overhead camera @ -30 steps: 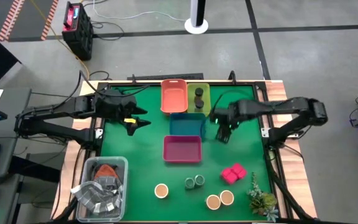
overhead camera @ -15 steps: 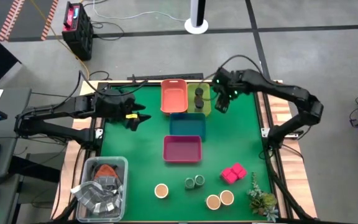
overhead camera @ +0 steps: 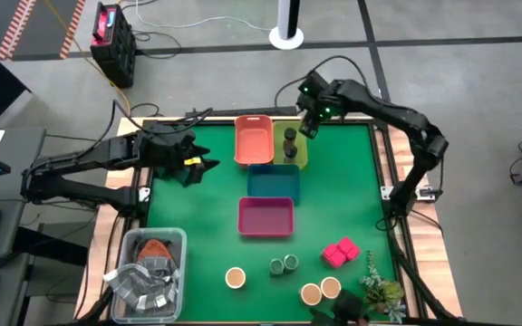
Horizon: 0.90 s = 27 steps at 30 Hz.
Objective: Sort spices by type
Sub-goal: Put the black seasoning bottle into the yellow bin
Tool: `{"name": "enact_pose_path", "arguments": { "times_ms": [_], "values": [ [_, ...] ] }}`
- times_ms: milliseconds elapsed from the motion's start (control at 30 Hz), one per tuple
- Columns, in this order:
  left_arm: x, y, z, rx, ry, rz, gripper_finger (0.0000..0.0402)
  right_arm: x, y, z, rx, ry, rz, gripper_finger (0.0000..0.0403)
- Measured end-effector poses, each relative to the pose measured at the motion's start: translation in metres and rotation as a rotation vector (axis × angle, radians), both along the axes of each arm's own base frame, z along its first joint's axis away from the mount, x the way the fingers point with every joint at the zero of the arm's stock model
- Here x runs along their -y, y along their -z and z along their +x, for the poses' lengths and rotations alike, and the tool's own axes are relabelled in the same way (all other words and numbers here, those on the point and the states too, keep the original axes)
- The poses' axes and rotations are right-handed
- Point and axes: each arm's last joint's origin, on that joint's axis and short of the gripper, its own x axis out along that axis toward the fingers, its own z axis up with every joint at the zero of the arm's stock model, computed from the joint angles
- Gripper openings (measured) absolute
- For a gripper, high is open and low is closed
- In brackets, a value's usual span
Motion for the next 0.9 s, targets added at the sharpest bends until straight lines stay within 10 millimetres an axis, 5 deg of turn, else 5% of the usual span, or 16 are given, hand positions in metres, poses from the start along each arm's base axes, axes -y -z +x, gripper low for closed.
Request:
{"name": "enact_pose_path", "arguments": {
  "times_ms": [333,900],
  "values": [
    [0.000,0.000,0.000,0.011,-0.019,-0.030,0.0289,0.023,0.028,0.025,0.006,-0.042,0.090,0.0240],
    [0.000,0.000,0.000,0.015,-0.023,-0.041,0.0289,0.027,0.032,0.031,-0.006,-0.296,0.093,0.0240]
  ]
}}
